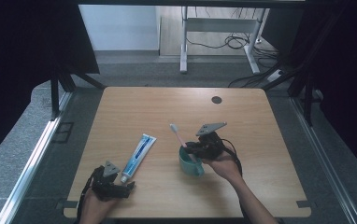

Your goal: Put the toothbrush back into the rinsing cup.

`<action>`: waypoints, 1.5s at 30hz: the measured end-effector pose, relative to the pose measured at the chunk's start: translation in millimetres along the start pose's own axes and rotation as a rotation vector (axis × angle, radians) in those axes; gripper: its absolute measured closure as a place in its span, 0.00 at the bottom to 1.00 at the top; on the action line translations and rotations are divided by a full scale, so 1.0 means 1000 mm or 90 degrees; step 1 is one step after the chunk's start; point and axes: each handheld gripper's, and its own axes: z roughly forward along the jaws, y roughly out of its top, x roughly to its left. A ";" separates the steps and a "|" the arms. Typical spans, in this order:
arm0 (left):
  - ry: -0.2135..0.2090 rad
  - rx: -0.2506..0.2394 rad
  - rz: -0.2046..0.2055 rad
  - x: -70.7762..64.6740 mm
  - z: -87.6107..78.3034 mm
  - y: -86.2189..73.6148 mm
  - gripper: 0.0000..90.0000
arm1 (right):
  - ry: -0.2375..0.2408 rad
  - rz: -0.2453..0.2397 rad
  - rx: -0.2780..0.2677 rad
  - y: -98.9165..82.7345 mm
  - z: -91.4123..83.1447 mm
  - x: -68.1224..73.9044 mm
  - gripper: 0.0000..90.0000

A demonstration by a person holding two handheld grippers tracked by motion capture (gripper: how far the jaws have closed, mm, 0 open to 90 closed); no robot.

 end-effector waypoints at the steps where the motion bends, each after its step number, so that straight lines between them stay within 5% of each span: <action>1: 0.000 0.000 -0.001 0.000 0.000 0.000 0.00 | 0.000 0.002 0.003 -0.001 0.001 0.000 0.87; 30: 0.000 -0.001 -0.002 0.000 0.000 0.000 0.00 | -0.001 -0.003 0.053 -0.010 0.010 -0.001 0.85; 45: 0.000 -0.001 -0.001 0.000 0.000 0.000 0.00 | -0.003 -0.018 0.049 -0.003 0.004 0.004 0.72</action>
